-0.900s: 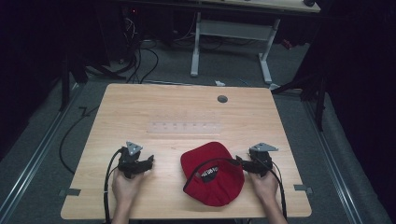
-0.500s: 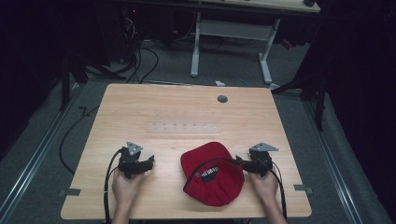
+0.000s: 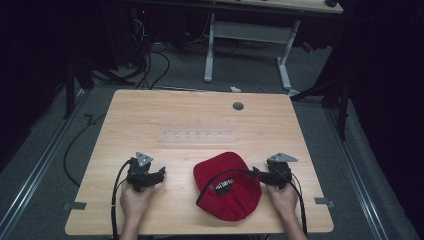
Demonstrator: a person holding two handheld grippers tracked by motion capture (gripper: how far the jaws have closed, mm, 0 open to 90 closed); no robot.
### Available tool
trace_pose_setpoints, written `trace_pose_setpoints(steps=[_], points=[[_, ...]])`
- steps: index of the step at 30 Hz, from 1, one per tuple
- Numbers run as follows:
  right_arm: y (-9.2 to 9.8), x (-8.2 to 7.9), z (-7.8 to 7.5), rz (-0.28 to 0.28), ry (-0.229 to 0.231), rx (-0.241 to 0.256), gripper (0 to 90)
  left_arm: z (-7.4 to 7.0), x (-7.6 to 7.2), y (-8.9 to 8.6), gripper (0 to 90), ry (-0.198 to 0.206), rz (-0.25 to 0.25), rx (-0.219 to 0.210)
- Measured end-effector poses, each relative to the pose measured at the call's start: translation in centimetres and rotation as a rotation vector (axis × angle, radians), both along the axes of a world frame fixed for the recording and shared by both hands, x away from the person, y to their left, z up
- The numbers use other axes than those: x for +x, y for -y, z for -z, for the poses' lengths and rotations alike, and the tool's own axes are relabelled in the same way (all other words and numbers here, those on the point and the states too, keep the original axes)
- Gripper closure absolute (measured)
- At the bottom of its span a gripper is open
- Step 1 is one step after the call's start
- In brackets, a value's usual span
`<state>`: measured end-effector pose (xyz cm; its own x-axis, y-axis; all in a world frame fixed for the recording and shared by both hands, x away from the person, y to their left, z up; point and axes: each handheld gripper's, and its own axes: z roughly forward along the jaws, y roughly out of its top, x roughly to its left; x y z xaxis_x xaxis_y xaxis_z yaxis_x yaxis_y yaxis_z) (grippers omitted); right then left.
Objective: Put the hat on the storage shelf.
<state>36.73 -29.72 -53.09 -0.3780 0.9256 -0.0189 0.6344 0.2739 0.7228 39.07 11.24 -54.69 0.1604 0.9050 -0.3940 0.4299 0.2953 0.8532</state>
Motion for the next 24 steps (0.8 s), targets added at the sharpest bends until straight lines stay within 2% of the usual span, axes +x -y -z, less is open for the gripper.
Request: trace_pose_setpoints(steps=[12, 13, 15, 18, 21, 24], points=[[0.2, 0.1, 0.0, 0.031, -0.003, 0.005, 32.5, 0.0, 0.0, 0.0, 28.2, -0.001, 0.006, -0.001], [0.5, 0.0, -0.1, 0.055, -0.015, 0.003, 33.5, 0.0, 0.0, 0.0, 28.2, -0.002, 0.006, 0.0], [0.8, -0.2, -0.4, 0.061, -0.032, 0.023, 35.7, 0.0, 0.0, 0.0, 28.1, -0.001, 0.006, -0.001], [1.4, -0.7, -1.0, 0.062, -0.016, 0.042, 37.0, 0.0, 0.0, 0.0, 28.1, -0.001, 0.006, -0.001], [2.0, -1.7, -1.9, 0.073, 0.029, 0.083, 38.6, 0.0, 0.0, 0.1, 27.8, 0.0, 0.009, -0.001], [2.6, -2.9, -2.6, 0.088, 0.049, 0.14, 38.6, 0.0, 0.0, 0.1, 27.8, 0.0, 0.011, 0.0]])
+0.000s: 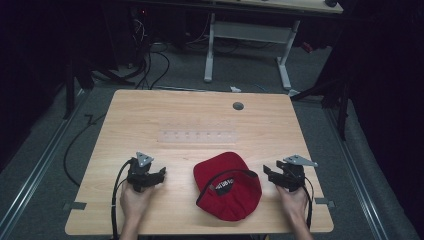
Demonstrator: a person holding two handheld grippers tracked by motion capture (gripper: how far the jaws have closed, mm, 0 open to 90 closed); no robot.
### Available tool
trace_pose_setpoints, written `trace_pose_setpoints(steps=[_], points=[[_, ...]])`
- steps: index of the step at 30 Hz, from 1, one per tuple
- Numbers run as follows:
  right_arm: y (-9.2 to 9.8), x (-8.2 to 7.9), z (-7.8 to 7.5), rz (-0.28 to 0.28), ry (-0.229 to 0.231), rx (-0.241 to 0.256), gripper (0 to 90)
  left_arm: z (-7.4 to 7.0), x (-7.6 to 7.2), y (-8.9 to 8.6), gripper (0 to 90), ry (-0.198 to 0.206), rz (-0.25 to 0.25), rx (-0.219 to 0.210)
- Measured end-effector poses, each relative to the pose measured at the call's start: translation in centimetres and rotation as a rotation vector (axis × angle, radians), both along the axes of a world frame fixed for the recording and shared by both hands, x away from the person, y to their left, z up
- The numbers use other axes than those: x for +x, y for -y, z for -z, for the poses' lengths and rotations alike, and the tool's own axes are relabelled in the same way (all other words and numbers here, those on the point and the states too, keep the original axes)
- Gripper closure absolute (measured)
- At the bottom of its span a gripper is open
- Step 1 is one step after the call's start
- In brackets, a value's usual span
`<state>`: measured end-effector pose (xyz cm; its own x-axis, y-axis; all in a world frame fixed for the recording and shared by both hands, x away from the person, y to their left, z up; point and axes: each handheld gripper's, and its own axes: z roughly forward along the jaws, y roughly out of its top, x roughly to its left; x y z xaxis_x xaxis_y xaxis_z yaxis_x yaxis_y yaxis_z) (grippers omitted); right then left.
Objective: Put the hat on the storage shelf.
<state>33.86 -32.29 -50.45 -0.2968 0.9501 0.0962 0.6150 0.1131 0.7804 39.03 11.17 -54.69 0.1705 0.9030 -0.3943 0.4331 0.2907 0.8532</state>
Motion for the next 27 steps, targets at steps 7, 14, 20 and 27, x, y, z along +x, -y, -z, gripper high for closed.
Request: trace_pose_setpoints(steps=[7, 14, 20, 27], points=[[0.3, -2.8, -1.6, -0.043, 0.053, 0.081, 35.8, 0.0, 0.0, 0.0, 27.9, 0.0, -0.001, 0.0], [-0.8, -5.0, -3.0, -0.115, 0.096, 0.127, 31.8, 0.0, 0.0, 0.0, 27.9, 0.0, -0.001, 0.0], [-3.4, -5.4, -3.3, -0.206, 0.091, 0.117, 29.2, 0.0, 0.0, 0.0, 27.9, 0.0, -0.001, 0.0], [-5.8, -2.6, -1.9, -0.26, 0.01, 0.072, 29.8, 0.0, 0.0, 0.0, 28.0, 0.0, -0.002, -0.002]])
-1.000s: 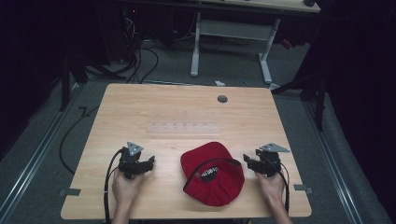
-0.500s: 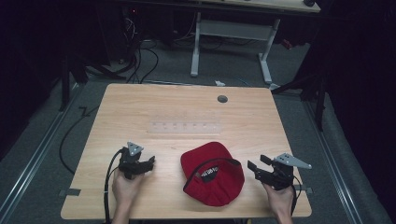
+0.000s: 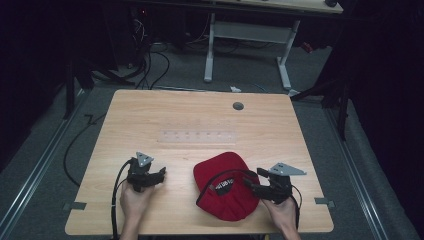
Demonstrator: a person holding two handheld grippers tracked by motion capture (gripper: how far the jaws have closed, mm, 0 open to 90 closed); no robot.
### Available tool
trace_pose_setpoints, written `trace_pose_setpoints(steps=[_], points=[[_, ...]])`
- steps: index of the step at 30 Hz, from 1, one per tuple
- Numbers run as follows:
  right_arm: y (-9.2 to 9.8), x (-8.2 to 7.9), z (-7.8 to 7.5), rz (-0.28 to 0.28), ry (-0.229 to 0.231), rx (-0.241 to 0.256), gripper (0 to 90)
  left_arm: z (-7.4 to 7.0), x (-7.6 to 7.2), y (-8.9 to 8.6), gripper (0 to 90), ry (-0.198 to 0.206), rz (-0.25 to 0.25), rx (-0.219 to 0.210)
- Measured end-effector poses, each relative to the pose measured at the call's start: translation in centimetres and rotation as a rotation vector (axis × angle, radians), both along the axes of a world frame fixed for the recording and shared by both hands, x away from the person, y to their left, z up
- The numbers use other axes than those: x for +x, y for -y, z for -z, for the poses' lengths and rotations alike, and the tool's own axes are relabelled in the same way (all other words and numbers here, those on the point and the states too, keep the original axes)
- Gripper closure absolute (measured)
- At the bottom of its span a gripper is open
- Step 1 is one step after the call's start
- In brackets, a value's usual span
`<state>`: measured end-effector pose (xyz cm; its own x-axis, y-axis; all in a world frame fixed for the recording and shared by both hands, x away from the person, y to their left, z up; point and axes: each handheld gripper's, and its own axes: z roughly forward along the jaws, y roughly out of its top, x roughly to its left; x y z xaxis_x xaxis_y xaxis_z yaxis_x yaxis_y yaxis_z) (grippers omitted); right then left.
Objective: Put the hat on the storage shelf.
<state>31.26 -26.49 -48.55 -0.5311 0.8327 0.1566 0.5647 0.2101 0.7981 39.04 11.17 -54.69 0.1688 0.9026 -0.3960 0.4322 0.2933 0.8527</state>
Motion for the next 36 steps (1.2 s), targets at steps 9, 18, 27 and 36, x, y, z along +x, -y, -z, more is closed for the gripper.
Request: trace_pose_setpoints(steps=[9, 18, 27, 36], points=[[-1.0, 2.6, 2.3, -0.017, -0.105, -0.036, 45.8, 0.0, 0.0, 0.0, 28.0, 0.0, 0.0, 0.001], [-1.1, 2.3, 3.1, -0.051, -0.102, 0.001, 71.4, 0.0, 0.0, 0.0, 28.8, 0.002, -0.002, 0.001], [-0.2, 2.5, 2.7, -0.092, -0.151, 0.08, 83.5, 0.0, 0.0, 0.1, 29.1, 0.002, -0.003, 0.002], [0.4, 2.7, 1.0, -0.075, -0.127, 0.088, 84.1, 0.0, 0.1, 0.1, 30.3, 0.003, -0.004, -0.001]])
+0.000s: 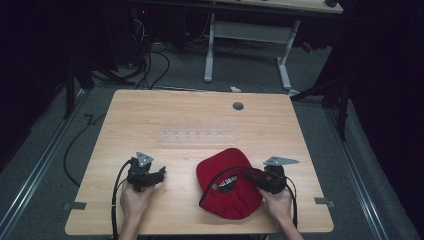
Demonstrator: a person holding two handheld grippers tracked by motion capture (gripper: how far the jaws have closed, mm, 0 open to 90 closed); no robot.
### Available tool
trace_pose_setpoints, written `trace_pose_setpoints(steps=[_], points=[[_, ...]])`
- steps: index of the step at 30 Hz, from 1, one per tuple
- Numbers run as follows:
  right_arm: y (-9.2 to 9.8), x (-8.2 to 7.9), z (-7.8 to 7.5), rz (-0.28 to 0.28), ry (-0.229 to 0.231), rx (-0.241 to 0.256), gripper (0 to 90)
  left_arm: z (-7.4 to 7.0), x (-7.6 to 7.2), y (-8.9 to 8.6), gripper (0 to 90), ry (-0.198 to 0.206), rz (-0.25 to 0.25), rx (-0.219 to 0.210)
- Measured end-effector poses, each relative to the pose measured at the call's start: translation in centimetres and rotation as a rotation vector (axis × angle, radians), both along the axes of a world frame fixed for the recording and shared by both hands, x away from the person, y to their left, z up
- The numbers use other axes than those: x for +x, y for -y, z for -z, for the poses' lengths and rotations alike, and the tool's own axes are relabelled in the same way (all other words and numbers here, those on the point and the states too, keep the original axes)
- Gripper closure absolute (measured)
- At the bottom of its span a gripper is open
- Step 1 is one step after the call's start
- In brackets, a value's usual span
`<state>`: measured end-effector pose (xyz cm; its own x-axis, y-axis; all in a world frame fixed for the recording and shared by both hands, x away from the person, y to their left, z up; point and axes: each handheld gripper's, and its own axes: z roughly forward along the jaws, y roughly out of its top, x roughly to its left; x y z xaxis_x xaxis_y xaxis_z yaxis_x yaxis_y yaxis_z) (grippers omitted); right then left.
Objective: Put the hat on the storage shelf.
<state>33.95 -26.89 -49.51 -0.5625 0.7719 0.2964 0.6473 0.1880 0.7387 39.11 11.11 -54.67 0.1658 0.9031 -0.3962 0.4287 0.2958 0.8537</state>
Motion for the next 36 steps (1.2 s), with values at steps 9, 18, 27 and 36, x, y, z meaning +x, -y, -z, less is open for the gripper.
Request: trace_pose_setpoints(steps=[9, 18, 27, 36], points=[[0.4, 0.4, -2.0, 0.003, 0.031, 0.016, 84.2, 0.0, 0.0, 0.0, 28.8, -0.002, 0.006, 0.002], [1.3, 0.5, -2.8, 0.016, 0.044, 0.05, 84.3, 0.0, -0.5, 0.3, 29.1, 0.007, 0.04, 0.014], [2.0, 1.8, -4.5, 0.022, 0.026, 0.066, 84.3, -1.8, -2.3, 1.9, 26.0, 0.092, 0.161, 0.024], [1.8, 3.0, -5.0, 0.016, -0.017, 0.083, 84.2, -4.4, -4.7, 5.8, 22.6, 0.186, 0.361, 0.058]])
